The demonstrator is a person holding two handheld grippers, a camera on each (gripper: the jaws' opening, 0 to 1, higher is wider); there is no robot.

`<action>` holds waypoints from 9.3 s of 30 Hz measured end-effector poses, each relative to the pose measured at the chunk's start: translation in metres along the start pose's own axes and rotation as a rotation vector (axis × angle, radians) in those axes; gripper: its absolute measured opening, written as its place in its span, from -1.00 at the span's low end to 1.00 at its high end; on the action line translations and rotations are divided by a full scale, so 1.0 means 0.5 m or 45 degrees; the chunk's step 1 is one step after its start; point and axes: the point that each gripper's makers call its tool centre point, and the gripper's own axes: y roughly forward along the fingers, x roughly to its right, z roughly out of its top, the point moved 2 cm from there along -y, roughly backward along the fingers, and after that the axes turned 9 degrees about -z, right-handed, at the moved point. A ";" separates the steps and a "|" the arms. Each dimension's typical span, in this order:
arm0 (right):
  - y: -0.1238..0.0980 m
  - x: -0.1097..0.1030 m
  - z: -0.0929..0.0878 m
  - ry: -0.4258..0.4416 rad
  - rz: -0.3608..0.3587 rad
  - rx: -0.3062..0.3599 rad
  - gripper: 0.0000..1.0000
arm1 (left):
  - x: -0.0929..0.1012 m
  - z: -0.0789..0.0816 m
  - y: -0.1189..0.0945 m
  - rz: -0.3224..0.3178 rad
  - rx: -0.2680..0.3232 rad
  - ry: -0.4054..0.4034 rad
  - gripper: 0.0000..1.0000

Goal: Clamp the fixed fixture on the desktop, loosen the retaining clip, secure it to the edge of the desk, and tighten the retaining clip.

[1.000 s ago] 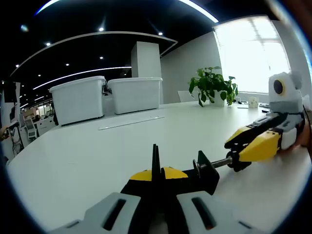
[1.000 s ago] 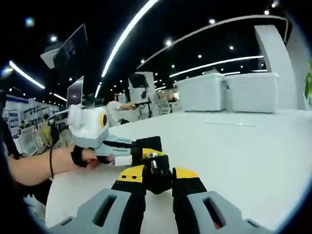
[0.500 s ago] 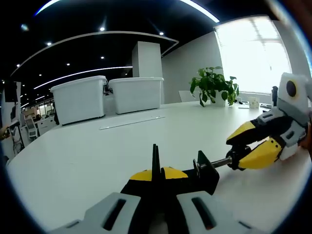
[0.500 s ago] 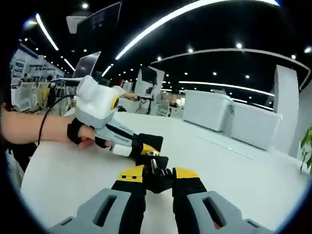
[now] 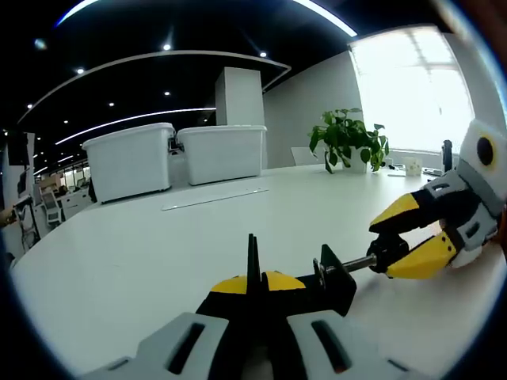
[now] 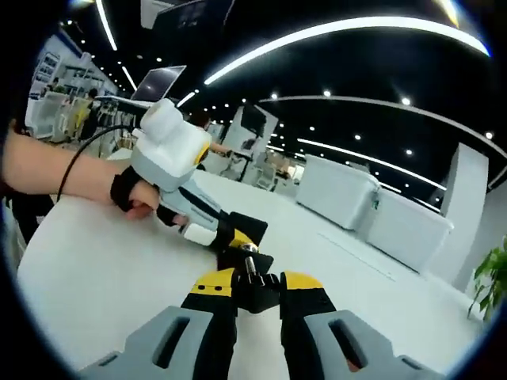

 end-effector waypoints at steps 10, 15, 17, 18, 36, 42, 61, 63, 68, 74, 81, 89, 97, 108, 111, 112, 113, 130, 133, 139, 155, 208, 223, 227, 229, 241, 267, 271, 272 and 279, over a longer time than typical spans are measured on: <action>0.001 -0.010 0.003 -0.262 -0.031 0.036 -0.61 | -0.002 0.000 -0.001 0.005 -0.001 -0.001 -0.89; 0.001 -0.014 0.005 -0.390 -0.044 0.051 -0.61 | -0.003 0.000 0.000 0.006 -0.001 -0.002 -0.89; 0.001 -0.018 0.005 -0.467 -0.053 0.058 -0.61 | -0.003 0.000 -0.001 0.007 -0.001 -0.002 -0.89; 0.002 -0.020 0.004 -0.487 -0.056 0.060 -0.61 | -0.003 0.000 -0.001 0.008 -0.001 -0.002 -0.89; 0.004 -0.029 0.002 -0.727 -0.071 0.086 -0.57 | -0.002 0.000 -0.001 0.007 -0.001 0.001 -0.89; 0.001 -0.019 0.015 -0.391 -0.031 0.071 -0.35 | -0.002 0.001 0.001 0.003 0.000 0.006 -0.89; -0.017 0.024 -0.005 0.848 0.102 -0.073 -0.53 | 0.005 0.001 0.000 -0.015 0.003 0.024 -0.89; -0.017 0.021 -0.006 0.811 0.097 -0.077 -0.54 | 0.005 0.001 0.000 -0.016 0.003 0.025 -0.89; -0.015 0.022 -0.010 0.820 0.080 -0.092 -0.63 | 0.005 0.002 0.001 -0.021 0.005 0.036 -0.89; -0.011 0.013 -0.014 0.723 0.088 -0.102 -0.61 | 0.007 0.002 -0.001 -0.022 0.006 0.042 -0.89; -0.009 0.013 -0.012 0.669 0.083 -0.095 -0.62 | 0.006 0.002 0.000 -0.021 0.006 0.039 -0.89; -0.007 0.007 -0.001 0.351 0.042 -0.042 -0.62 | 0.004 0.003 0.001 -0.017 0.005 0.032 -0.89; -0.004 -0.002 0.004 0.120 0.012 -0.002 -0.62 | 0.007 0.001 -0.002 -0.012 0.005 0.032 -0.89; -0.002 -0.005 0.006 -0.052 -0.010 0.024 -0.62 | 0.001 0.004 0.002 -0.009 0.005 0.030 -0.89; -0.002 -0.008 0.008 -0.181 -0.028 0.041 -0.61 | -0.001 0.004 0.002 -0.007 0.005 0.030 -0.89; -0.001 -0.011 0.010 -0.242 -0.037 0.052 -0.61 | -0.001 0.004 0.002 -0.006 0.004 0.030 -0.89; -0.001 -0.013 0.010 -0.287 -0.043 0.057 -0.61 | -0.001 0.004 0.002 -0.005 0.004 0.029 -0.89; 0.000 -0.021 0.010 -0.526 -0.063 0.094 -0.59 | 0.002 0.002 -0.001 -0.001 0.001 0.024 -0.89; 0.000 -0.020 0.010 -0.529 -0.065 0.091 -0.59 | 0.001 0.002 -0.001 0.000 0.001 0.023 -0.89; 0.001 -0.025 0.009 -0.639 -0.078 0.102 -0.59 | 0.001 0.002 -0.001 -0.001 0.001 0.024 -0.89; -0.002 -0.019 0.017 -0.362 -0.046 0.094 -0.55 | 0.002 0.002 0.000 -0.004 0.001 0.029 -0.89; -0.010 0.010 0.004 0.367 0.026 -0.016 -0.78 | 0.004 0.004 0.000 -0.006 0.010 0.029 -0.90; -0.003 0.011 -0.001 0.356 0.026 -0.021 -0.52 | 0.001 0.001 0.001 -0.004 -0.002 0.008 -0.90; 0.000 0.015 -0.016 0.387 0.019 -0.064 -0.43 | 0.002 0.001 0.001 -0.008 -0.001 0.010 -0.90; -0.001 0.010 -0.020 0.386 0.032 -0.080 -0.48 | 0.003 0.001 0.001 -0.011 0.000 0.011 -0.90; 0.000 0.003 -0.017 0.231 0.021 -0.056 -0.49 | 0.002 0.001 0.001 -0.008 0.000 0.012 -0.90; 0.009 0.002 -0.012 -0.493 -0.100 -0.019 -0.51 | 0.004 0.001 0.003 -0.003 0.000 0.018 -0.88; 0.009 0.005 -0.010 -0.472 -0.100 -0.018 -0.50 | 0.005 0.001 0.003 -0.004 0.001 0.019 -0.88; 0.007 0.003 -0.015 -0.408 -0.081 -0.044 -0.49 | 0.005 0.001 0.003 -0.005 0.001 0.021 -0.88; -0.008 0.033 0.003 0.532 0.038 -0.052 -0.28 | 0.008 0.001 0.001 -0.007 0.002 0.027 -0.88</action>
